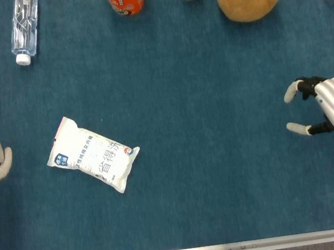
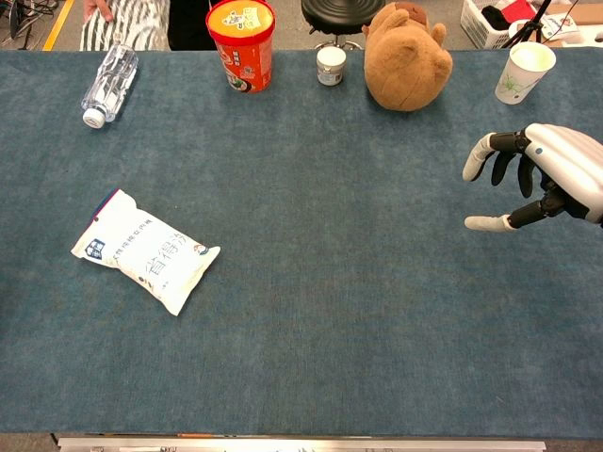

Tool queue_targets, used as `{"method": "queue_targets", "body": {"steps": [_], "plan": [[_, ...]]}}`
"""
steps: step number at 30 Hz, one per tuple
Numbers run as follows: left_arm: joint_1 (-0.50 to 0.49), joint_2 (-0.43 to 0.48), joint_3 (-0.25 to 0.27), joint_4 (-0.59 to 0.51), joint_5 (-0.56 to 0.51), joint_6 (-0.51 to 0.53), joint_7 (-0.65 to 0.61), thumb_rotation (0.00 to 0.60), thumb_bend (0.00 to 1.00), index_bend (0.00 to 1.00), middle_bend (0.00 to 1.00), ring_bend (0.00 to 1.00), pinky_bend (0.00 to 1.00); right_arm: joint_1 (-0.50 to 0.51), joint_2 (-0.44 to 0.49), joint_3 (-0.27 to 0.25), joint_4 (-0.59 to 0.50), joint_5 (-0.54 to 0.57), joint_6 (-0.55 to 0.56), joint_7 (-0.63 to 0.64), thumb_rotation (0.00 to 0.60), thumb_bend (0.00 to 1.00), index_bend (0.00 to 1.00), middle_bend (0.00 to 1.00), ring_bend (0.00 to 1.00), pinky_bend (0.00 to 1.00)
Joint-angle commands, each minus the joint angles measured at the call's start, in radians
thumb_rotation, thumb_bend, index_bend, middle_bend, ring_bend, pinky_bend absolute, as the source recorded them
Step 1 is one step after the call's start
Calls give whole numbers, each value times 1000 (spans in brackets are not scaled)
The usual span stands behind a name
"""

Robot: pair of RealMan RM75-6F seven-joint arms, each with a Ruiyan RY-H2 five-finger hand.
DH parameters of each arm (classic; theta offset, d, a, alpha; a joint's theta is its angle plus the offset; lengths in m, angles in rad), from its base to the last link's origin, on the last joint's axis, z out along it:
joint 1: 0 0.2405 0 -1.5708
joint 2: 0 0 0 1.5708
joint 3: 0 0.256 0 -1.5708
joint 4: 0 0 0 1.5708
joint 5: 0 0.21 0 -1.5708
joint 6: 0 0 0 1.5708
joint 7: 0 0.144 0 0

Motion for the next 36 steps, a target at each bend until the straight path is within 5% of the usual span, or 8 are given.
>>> {"method": "queue_targets", "body": {"steps": [1, 20, 24, 25, 28, 36], "plan": [[3, 3, -3, -9, -4, 7, 3, 600, 375, 731, 690, 586, 749, -1, 1, -1, -1, -2, 2, 0, 600, 0, 501, 498, 501, 652], [-1, 5, 7, -15, 20, 0, 2, 600, 375, 724, 667, 532, 734, -4, 6, 2, -2, -12, 16, 22, 600, 0, 501, 498, 501, 652], [-14, 42, 50, -36, 69, -39, -41, 596, 375, 688, 627, 479, 711, -9, 9, 6, -7, -15, 32, 23, 600, 0, 501, 498, 501, 652], [-16, 48, 57, -38, 77, -44, -38, 565, 375, 667, 608, 463, 702, -11, 10, 7, -8, -16, 36, 24, 600, 0, 501, 498, 501, 652], [-15, 59, 70, -52, 96, -41, -29, 338, 374, 569, 538, 415, 662, -16, 15, 7, -12, -18, 46, 25, 600, 0, 501, 498, 501, 652], [-3, 79, 89, -63, 112, -26, -28, 158, 419, 416, 354, 274, 519, -17, 18, 10, -10, -13, 45, 29, 600, 0, 501, 498, 501, 652]]}}
